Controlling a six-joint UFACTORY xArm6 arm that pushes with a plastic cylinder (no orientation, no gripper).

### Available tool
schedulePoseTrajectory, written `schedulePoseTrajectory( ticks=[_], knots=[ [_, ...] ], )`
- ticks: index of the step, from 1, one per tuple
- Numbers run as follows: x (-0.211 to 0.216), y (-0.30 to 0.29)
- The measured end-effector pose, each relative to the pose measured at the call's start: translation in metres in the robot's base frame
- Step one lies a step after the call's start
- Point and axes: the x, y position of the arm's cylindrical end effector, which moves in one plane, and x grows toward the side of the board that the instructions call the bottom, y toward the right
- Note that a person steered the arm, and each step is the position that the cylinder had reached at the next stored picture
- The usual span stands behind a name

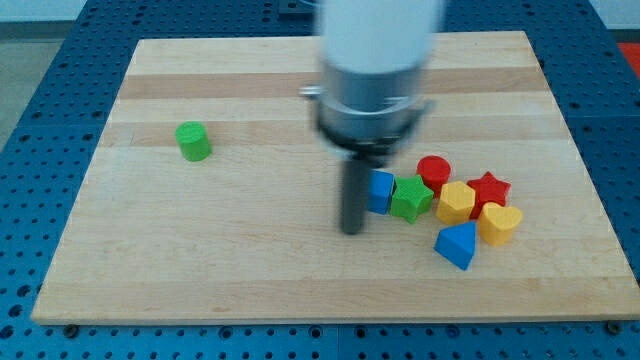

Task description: Slide the green circle closer to the group of blocks

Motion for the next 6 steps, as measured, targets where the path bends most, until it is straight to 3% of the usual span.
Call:
schedulePoseTrajectory(
  ticks=[2, 4, 5, 6],
  knots=[
    [-0.008, -0.192],
    [-0.109, -0.192],
    [-0.11, -0.113],
    [-0.135, -0.106]
  ],
)
